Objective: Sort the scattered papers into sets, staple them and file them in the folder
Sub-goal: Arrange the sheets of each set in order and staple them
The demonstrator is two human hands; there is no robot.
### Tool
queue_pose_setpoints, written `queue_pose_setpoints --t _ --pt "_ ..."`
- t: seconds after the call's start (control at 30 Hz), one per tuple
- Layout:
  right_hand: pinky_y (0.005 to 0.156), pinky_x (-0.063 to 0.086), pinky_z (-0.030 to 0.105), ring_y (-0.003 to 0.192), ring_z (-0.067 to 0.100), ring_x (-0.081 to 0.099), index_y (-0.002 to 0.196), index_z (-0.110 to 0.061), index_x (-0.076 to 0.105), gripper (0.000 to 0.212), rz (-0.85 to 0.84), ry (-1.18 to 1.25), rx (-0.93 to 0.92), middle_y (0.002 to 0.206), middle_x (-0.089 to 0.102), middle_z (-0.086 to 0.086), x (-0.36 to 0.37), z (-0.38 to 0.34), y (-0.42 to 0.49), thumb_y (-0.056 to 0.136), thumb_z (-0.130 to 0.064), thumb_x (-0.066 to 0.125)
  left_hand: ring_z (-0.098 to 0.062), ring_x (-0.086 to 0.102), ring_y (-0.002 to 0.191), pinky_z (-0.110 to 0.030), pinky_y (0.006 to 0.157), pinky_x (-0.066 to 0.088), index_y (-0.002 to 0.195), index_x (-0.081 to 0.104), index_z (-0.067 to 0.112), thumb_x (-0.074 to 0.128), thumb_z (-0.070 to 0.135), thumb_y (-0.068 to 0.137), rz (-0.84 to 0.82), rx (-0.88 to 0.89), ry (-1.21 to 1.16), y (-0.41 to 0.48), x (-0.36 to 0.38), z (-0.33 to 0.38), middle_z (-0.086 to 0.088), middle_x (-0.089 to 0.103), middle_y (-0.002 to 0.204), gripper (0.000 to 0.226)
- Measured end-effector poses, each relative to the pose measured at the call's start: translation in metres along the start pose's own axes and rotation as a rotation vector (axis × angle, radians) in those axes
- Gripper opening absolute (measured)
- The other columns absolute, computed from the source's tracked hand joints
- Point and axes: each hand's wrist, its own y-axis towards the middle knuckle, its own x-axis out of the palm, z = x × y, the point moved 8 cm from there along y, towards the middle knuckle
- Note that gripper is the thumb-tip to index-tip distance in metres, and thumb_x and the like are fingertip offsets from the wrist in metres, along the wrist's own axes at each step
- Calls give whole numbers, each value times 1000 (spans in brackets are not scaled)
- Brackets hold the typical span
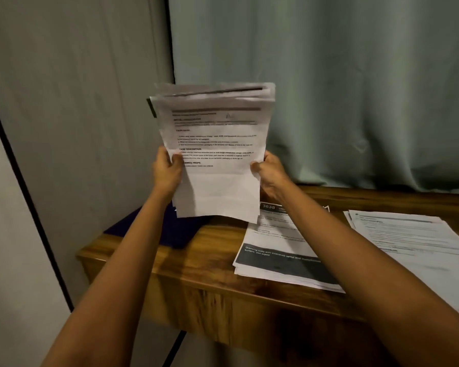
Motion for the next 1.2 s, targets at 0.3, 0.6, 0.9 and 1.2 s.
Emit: queue_pose_setpoints --t 0.3,0.6,0.9,1.2 --pt "84 53 32 99 20 62 118 -4 58 29 40 -167 -18 115 64 5 2 34 -3 92 5 47 0 60 92 -15 76 54 116 48 7 52 17 98 -29 96 -97 -25 -4 -12 3 60 110 21" --pt "88 51 30 107 18 60 126 -5 53 31 28 -154 -79 123 62 6 17 32 -3 95 -2 50 0 59 96 -7 75 50 128 38 10 50 24 99 -17 124 -69 -24 -5 -4 8 57 114 34" --pt "98 48 37 118 24 56 131 -4 50 36 18 -247 -123 131 58 10 25 38 -1 97 -1 42 -2 48 64 -8 50 42 101 42 9 47 20 101 72 113 128 -37 -12 -17 5 54 88 12" --pt "98 46 36 119 26 55 130 -5 52 35 -5 -320 -7 131 58 10 25 88 -21 97 -2 43 -12 56 94 -27 81 47 122 44 1 47 16 100 -14 14 246 -71 -13 -63 -11 56 127 28"
